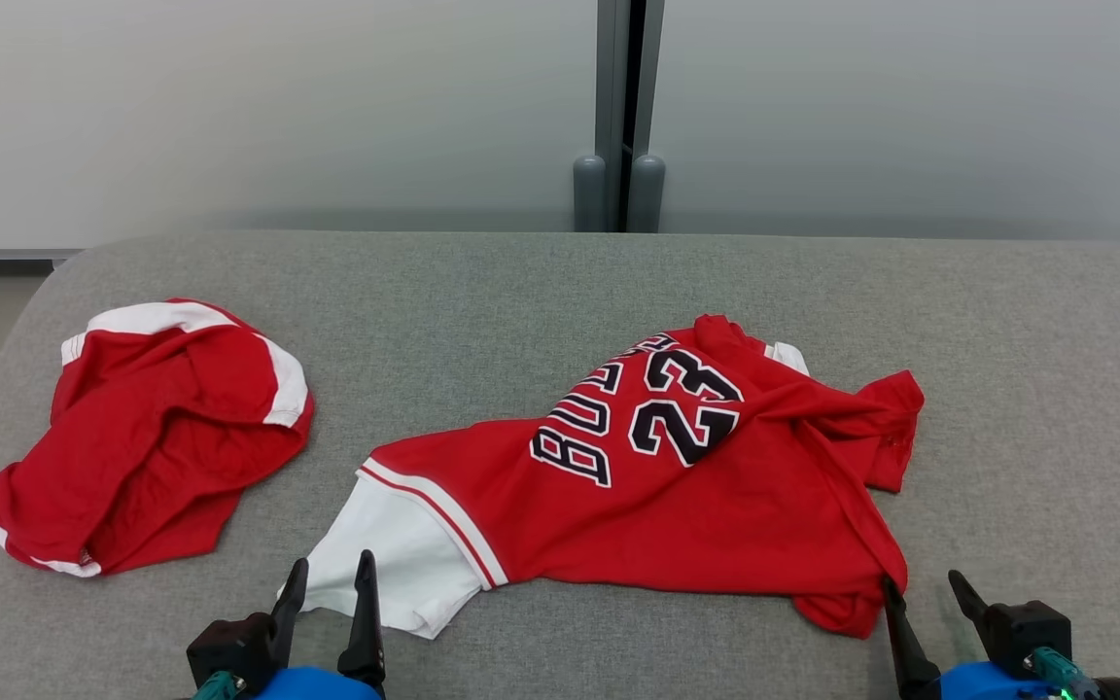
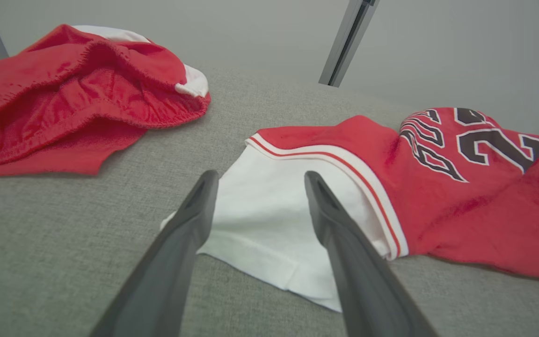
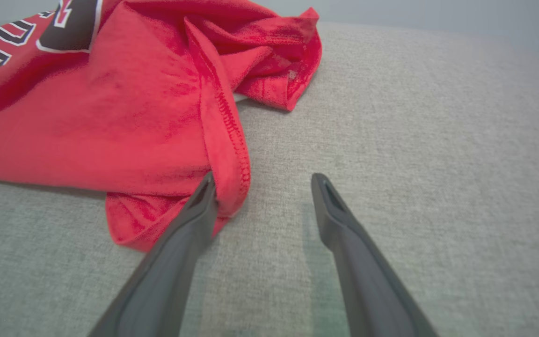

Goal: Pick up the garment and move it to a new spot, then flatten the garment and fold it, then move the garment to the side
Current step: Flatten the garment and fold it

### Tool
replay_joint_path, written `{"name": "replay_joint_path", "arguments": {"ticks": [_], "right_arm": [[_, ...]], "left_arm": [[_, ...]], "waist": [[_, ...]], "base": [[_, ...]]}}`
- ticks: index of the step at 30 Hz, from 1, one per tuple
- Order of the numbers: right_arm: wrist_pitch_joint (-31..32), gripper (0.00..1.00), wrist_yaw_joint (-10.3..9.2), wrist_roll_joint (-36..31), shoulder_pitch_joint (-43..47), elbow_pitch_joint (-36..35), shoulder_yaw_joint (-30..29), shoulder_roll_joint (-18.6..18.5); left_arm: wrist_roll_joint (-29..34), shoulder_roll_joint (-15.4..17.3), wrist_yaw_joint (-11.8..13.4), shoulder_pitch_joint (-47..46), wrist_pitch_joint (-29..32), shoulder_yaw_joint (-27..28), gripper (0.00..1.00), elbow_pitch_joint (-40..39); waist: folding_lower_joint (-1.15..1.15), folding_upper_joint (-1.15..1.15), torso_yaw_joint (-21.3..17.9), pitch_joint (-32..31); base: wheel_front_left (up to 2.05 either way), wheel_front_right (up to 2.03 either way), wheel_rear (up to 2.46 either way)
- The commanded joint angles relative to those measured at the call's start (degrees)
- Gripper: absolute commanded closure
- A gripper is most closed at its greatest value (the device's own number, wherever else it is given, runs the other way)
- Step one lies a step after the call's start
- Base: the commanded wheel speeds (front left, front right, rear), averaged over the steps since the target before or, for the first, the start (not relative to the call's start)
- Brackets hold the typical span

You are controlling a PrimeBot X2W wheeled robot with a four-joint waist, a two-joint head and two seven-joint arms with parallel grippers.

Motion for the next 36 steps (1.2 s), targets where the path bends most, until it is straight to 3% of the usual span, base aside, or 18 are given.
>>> {"name": "replay_joint_path", "arguments": {"ticks": [1, 4, 5, 7, 8, 20, 25, 26, 28, 36], "right_arm": [[-0.18, 0.0, -0.02, -0.5, -0.71, -0.38, -0.72, -0.08], [-0.18, 0.0, -0.02, -0.94, -0.42, -0.3, -1.49, -0.07], [-0.18, 0.05, -0.02, -0.89, -0.37, -0.01, -1.63, -0.07], [-0.18, 0.62, -0.02, -0.82, -0.46, 0.24, -1.62, -0.06], [-0.18, 1.0, -0.02, -0.82, -0.51, 0.34, -1.57, -0.06], [-0.18, 1.0, -0.02, -2.73, -1.62, -2.95, -4.78, -0.06], [-0.18, 1.0, -0.02, -1.96, -0.83, -3.5, -2.84, -0.06], [-0.18, 0.82, -0.02, -1.29, -0.41, -3.38, -2.33, -0.07], [-0.18, 0.0, -0.02, 0.29, 0.29, -3.17, -0.97, -0.07], [-0.18, 0.0, -0.02, 2.49, 1.44, -1.26, 2.02, -0.09]], "left_arm": [[0.26, 0.06, -0.24, -0.79, -0.15, -0.28, 0.0, -0.31], [0.08, 0.06, -0.27, -0.95, -0.14, -0.94, 0.0, -0.26], [0.04, 0.05, -0.31, -0.96, -0.14, -1.16, 0.0, -0.18], [-0.14, 0.05, -0.34, -0.93, -0.14, -1.44, 0.0, 0.02], [-0.06, 0.05, -0.37, -0.91, -0.14, -1.54, 0.0, 0.1], [-0.32, 0.04, -0.64, -0.1, -0.14, -2.34, 0.0, 0.82], [-0.68, 0.05, -0.51, 0.16, -0.14, -2.73, 0.0, 0.87], [-0.76, 0.05, -0.48, 0.15, -0.14, -2.72, 0.0, 0.8], [-0.91, 0.05, -0.44, 0.17, -0.14, -2.67, 0.0, 0.71], [-0.56, 0.05, -0.35, 0.34, -0.14, -2.33, 0.0, 0.52]], "waist": [[0.0, 0.0, -0.1, 0.05], [0.0, 0.0, -0.35, 0.05], [0.0, 0.0, -0.43, 0.02], [0.0, 0.0, -0.57, -0.04], [0.0, 0.0, -0.63, -0.06], [0.0, 0.0, -0.62, -0.78], [0.0, 0.0, -0.52, -1.12], [0.0, 0.0, -0.51, -1.13], [0.0, 0.0, -0.53, -1.14], [0.0, 0.0, -0.8, -0.9]], "base": [[0.0, 0.0, 0.0], [0.0, 0.0, 0.0], [0.0, 0.0, 0.0], [0.0, 0.0, 0.0], [0.0, 0.0, 0.0], [0.0, 0.0, 0.0], [0.0, 0.0, 0.0], [0.0, 0.0, 0.0], [0.0, 0.0, 0.0], [0.0, 0.0, 0.0]]}}
